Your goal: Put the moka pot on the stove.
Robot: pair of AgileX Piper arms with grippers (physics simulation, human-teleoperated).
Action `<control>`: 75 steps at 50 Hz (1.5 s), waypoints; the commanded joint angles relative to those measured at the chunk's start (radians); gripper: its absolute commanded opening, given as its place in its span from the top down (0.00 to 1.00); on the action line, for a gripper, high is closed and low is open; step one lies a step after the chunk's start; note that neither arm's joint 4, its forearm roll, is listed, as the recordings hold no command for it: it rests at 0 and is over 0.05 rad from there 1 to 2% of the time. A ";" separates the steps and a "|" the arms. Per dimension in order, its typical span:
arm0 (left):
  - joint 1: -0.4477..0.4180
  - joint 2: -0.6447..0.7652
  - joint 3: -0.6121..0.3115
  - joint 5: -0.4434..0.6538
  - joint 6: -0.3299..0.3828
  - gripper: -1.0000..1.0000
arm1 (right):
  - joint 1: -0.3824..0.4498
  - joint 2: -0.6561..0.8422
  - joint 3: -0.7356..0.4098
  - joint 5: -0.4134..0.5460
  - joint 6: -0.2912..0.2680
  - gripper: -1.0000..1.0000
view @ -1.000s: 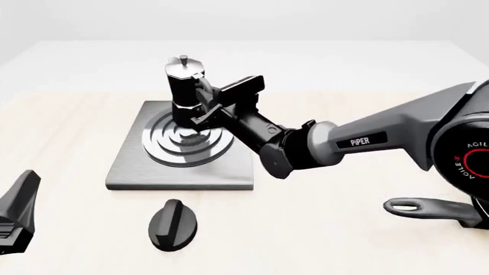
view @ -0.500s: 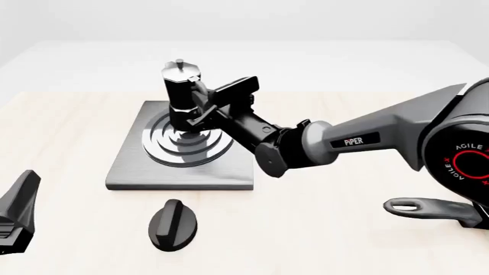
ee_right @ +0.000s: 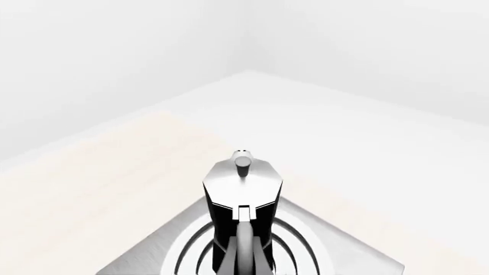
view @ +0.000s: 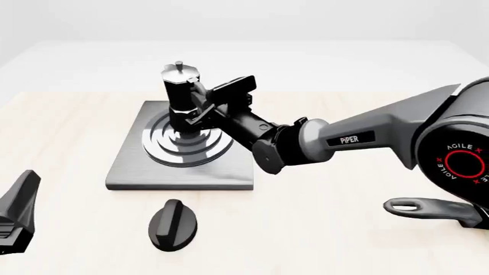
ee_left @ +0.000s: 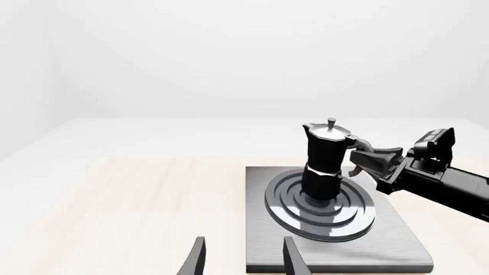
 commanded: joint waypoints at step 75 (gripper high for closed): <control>0.000 0.000 0.000 0.000 0.000 0.00 | -0.007 0.053 -0.044 0.041 0.057 0.00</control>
